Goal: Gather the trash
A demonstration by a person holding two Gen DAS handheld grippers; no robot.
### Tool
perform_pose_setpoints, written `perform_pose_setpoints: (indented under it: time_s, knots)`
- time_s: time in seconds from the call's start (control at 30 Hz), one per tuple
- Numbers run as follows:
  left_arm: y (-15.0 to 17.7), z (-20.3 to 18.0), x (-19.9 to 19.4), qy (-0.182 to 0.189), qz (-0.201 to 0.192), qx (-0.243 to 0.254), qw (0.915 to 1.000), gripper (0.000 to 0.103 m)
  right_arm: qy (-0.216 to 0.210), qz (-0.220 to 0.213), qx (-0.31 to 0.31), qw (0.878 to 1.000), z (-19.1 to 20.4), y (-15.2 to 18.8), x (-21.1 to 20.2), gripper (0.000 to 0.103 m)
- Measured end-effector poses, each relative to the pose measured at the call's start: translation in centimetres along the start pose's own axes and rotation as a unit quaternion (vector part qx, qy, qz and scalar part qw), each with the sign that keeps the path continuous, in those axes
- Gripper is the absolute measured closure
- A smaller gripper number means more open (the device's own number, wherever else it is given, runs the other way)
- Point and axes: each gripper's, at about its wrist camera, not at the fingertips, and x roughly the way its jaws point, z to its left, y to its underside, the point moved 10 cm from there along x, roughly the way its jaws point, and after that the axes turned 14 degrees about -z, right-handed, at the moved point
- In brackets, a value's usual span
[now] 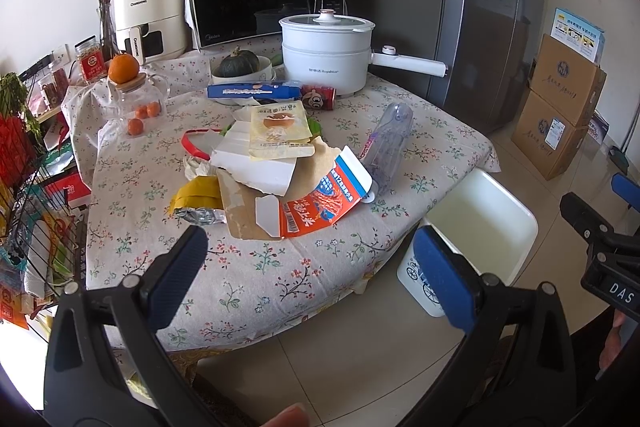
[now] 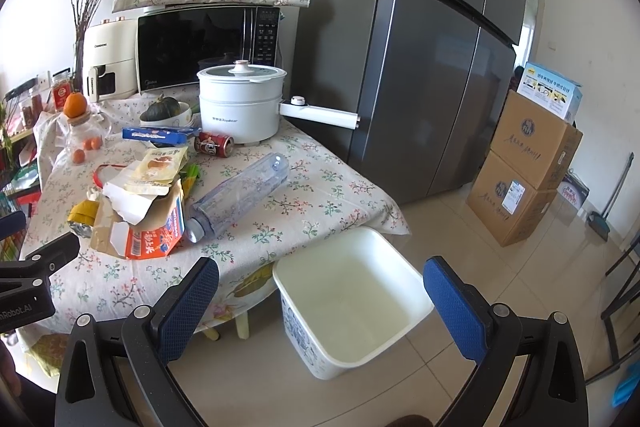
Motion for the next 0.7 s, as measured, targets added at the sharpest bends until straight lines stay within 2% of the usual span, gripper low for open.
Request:
perform_pose_setpoints:
  time_s: [0.47,0.7]
  knots:
    - [0.06,0.09,0.02,-0.001,0.001,0.001,1.0000,0.001,0.001,0.004,0.001,1.000,-0.01,-0.03,0.09,0.000]
    - [0.40,0.67,0.60,-0.007,0.013,-0.001,0.9999,0.001,-0.003,0.019,0.010,1.000,0.28,0.36,0.36,0.000]
